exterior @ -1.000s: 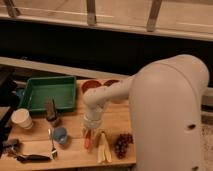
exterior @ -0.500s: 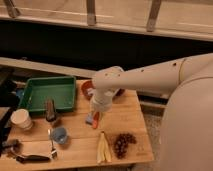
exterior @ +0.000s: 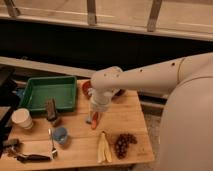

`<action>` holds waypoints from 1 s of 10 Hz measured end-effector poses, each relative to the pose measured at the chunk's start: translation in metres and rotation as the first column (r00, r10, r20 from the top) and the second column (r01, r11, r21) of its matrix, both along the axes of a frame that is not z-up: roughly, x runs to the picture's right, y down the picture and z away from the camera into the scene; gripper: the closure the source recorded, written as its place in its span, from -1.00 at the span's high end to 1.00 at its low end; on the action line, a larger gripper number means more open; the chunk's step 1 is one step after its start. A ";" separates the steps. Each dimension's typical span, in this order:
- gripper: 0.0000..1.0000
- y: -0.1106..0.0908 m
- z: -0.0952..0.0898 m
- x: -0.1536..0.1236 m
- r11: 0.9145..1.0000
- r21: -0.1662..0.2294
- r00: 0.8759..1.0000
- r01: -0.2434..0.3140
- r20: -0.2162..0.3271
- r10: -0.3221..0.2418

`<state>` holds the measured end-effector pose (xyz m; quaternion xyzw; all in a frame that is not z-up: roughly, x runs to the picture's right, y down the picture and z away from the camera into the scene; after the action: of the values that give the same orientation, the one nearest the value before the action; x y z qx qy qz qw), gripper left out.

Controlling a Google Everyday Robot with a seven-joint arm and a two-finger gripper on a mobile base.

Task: Place pepper in table surface

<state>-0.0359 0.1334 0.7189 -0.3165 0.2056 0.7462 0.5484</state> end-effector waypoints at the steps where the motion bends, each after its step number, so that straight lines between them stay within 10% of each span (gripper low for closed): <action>1: -1.00 0.002 0.009 0.009 1.000 0.000 0.999 -0.021 -0.028 0.021; 7: -1.00 -0.015 0.087 0.078 0.983 0.030 0.971 -0.182 -0.150 0.185; 10: -0.89 0.010 0.122 0.102 0.941 0.035 0.933 -0.337 -0.124 0.339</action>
<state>0.0664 0.1436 0.8407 -0.2949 0.1781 0.8494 0.3997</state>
